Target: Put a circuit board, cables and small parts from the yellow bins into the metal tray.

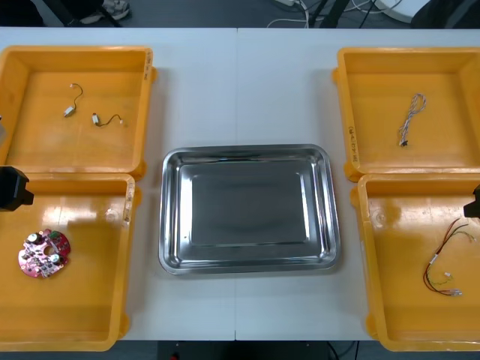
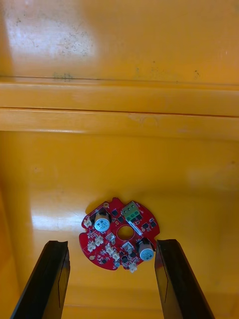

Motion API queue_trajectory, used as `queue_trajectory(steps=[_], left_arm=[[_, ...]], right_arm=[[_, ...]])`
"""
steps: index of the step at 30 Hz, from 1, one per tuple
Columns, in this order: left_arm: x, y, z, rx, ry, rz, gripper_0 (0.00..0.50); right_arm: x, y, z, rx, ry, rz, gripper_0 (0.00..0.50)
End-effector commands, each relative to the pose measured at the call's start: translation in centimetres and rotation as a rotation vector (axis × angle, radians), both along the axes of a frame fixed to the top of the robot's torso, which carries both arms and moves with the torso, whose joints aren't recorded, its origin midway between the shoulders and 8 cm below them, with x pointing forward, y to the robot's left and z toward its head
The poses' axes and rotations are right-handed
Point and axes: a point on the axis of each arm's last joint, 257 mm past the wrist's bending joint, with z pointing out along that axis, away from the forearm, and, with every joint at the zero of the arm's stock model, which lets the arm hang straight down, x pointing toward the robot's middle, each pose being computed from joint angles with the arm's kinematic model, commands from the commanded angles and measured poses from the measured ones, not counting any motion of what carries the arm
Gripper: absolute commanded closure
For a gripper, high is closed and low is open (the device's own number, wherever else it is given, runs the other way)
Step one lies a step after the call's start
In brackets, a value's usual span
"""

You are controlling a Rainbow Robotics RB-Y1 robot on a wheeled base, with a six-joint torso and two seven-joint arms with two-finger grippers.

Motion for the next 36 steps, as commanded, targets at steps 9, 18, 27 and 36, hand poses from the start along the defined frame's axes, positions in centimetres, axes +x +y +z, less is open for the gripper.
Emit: queue_trajectory(steps=[9, 18, 27, 36], left_arm=[[0.02, 0.78, 0.77, 0.054, -0.012, -0.077, 0.000], [0.02, 0.78, 0.77, 0.054, -0.012, -0.077, 0.000], [0.02, 0.78, 0.77, 0.054, -0.012, -0.077, 0.000], [0.02, 0.78, 0.77, 0.054, -0.012, -0.077, 0.000]], right_arm=[[1.07, -0.02, 2.10, -0.030, -0.055, 0.047, 0.000], [1.07, -0.02, 2.10, -0.030, -0.055, 0.047, 0.000], [1.07, -0.02, 2.10, -0.030, -0.055, 0.047, 0.000], [1.07, -0.02, 2.10, -0.030, -0.055, 0.047, 0.000]])
